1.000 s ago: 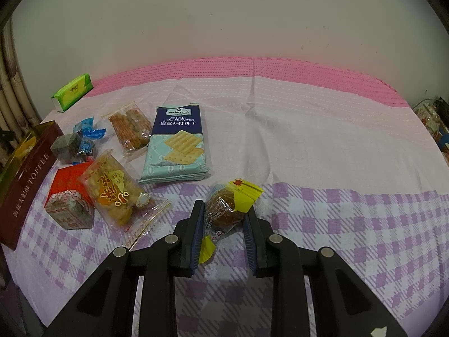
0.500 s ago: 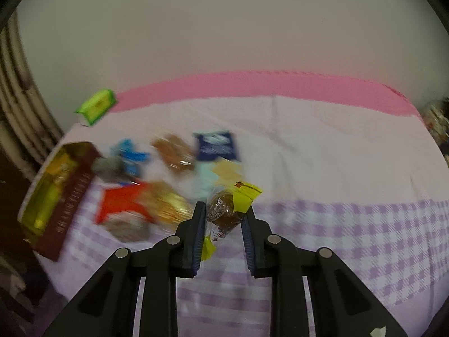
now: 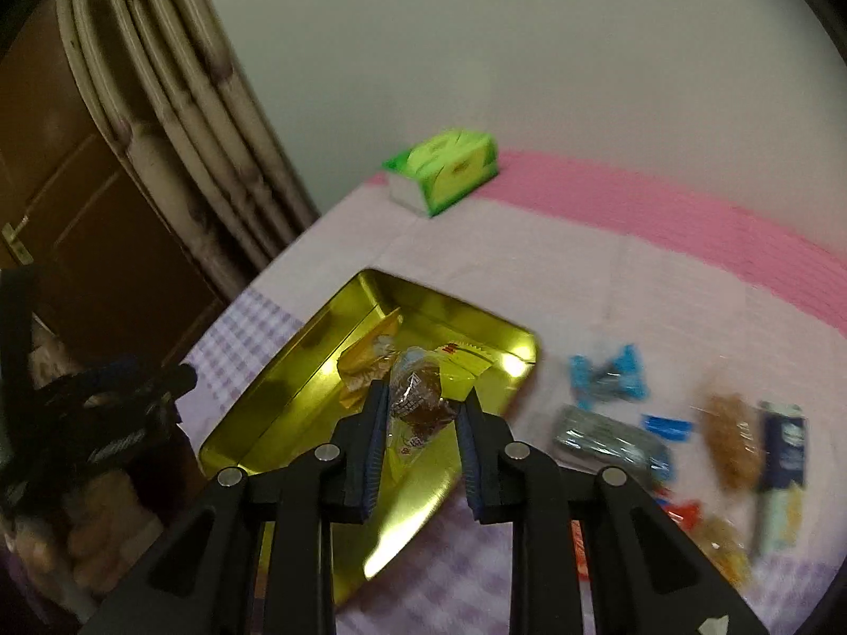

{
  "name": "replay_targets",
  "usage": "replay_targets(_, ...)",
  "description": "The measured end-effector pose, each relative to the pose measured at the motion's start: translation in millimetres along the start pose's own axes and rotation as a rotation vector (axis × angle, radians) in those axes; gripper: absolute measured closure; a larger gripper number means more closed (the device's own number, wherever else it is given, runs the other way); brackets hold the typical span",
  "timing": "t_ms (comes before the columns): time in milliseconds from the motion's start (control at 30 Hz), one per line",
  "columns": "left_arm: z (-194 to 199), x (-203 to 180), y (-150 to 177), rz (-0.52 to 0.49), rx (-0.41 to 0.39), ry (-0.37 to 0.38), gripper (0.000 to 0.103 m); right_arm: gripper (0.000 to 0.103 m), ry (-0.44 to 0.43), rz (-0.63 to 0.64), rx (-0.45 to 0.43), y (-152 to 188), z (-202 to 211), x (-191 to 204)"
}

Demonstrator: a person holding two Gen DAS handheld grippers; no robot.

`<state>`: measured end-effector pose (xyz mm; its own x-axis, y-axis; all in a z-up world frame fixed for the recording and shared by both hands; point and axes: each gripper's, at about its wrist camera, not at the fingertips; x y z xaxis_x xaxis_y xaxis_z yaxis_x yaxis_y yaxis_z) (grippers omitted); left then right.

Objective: Organize snacks
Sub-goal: 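Release the yellow pouch in the tin with the left gripper while the right gripper drops the candy there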

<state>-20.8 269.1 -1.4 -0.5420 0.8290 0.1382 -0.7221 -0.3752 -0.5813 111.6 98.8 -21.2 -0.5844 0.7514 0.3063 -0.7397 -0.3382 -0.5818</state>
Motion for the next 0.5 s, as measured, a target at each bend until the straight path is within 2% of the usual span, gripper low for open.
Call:
replay_targets(233, -6, -1, -2, -0.004, 0.012, -0.001, 0.025, 0.080, 0.067, 0.067, 0.115, -9, -58, 19)
replay_targets(300, -6, -2, -3, -0.015, 0.006, -0.003, 0.025, 0.079, 0.055, 0.061, 0.125, -11, -66, 18)
replay_targets(400, -6, -4, -3, -0.031, 0.006, -0.007, 0.025, 0.076, 0.022, 0.022, 0.092, -17, -68, 17)
replay_targets(500, -8, -6, -3, -0.043, 0.018, 0.000, 0.025, 0.062, 0.009, -0.026, 0.021, -17, -50, 13)
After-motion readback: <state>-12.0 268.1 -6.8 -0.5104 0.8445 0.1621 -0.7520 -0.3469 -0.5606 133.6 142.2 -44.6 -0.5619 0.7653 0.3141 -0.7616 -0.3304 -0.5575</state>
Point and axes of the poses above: each gripper's, at about its wrist camera, not at the fingertips, and z roughly against the way its jaws point, x to its left, y to its underside, and after that the axes turned 1 degree about -z, right-handed
